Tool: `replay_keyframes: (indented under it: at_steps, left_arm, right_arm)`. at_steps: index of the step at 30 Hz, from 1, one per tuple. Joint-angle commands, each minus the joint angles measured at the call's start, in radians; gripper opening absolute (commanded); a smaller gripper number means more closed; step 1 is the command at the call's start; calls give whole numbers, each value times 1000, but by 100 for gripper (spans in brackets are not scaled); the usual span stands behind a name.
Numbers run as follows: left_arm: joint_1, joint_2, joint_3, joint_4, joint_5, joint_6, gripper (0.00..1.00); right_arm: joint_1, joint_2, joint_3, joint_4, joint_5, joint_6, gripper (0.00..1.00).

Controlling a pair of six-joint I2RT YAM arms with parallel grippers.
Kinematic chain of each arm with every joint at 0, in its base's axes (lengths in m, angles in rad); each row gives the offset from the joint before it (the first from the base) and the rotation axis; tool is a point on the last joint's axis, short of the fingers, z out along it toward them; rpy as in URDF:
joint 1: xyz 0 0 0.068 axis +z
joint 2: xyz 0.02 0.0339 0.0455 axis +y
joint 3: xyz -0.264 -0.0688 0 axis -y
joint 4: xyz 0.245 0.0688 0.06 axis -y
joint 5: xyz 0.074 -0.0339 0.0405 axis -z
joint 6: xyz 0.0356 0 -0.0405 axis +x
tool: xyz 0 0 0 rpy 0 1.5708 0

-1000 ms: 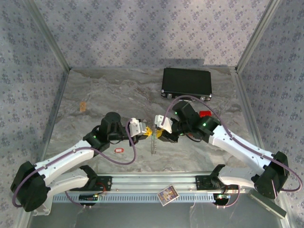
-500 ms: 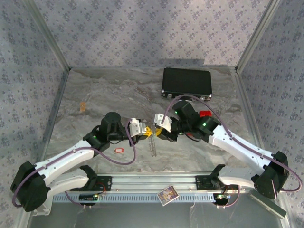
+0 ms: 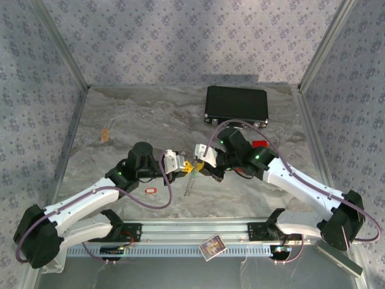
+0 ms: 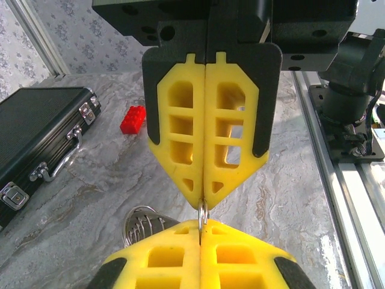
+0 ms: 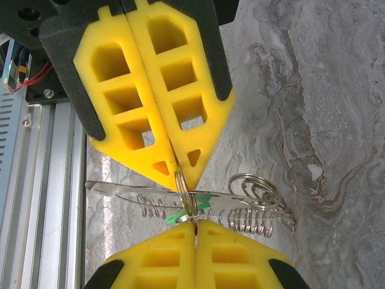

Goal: Put the keys on the keyring

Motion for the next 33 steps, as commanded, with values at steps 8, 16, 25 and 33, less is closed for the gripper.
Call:
replay_keyframes:
  at_steps: [8,16,25,33]
  left_arm:
    - [-13,-22,-6,89,48,-15,0]
    - [-13,-20,-16,95,41,-13,0]
    - [-14,1,-39,190,46,-68,0]
    - [-14,20,-37,206,50,-82,0]
  right_arm:
    - [2,43,33,-17,-31,-13,0]
    - [-2,-37,-15,1,-27,-21,23]
    - [13,-69,-86,113,-19,16,25]
    - [14,-73,-103,154,-4,26,24]
